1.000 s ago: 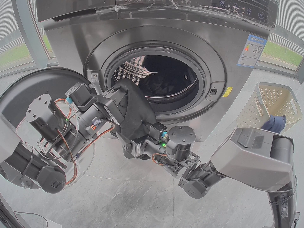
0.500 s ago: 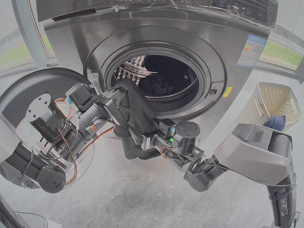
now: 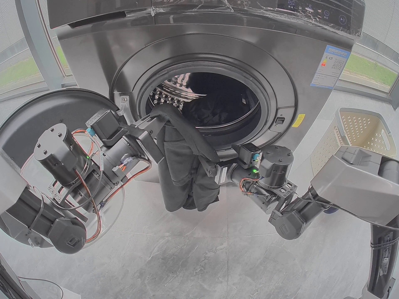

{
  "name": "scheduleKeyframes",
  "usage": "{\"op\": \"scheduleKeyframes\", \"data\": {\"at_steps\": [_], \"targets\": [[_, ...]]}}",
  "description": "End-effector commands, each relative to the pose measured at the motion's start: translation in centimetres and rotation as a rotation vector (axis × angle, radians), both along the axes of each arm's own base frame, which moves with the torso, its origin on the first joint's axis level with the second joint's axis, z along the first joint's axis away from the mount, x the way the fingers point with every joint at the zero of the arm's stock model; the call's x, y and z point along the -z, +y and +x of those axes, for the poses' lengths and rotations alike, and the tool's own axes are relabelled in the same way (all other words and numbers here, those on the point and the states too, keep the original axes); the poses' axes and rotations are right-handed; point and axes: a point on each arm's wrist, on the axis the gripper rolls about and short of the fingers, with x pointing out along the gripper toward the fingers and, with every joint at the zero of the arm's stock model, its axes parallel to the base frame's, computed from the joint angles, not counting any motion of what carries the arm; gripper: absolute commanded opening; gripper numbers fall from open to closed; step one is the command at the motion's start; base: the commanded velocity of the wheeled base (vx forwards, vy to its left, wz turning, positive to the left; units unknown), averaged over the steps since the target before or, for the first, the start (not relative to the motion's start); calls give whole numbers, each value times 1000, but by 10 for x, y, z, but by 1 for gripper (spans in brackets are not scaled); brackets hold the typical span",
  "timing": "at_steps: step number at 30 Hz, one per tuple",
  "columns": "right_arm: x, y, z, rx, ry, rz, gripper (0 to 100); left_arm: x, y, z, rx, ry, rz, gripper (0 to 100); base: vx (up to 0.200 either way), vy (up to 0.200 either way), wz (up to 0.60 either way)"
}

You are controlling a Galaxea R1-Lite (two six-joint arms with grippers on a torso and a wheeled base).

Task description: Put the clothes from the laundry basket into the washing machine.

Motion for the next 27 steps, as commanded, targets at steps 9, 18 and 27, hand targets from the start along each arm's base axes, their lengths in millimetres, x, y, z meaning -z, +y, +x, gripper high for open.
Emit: {"op": "scheduleKeyframes", "data": {"at_steps": [9,18,27], "targets": [[-15,-22,8,48,-23,14,100,1,0,0,-2,3,3,0,0,0,0],[-25,-36,0,66,-31,-1,100,1,0,0,-1,1,5,0,0,0,0],[-30,-46,5,91,-44,-1,100,2,0,1,-4,4,10,0,0,0,0]]}}
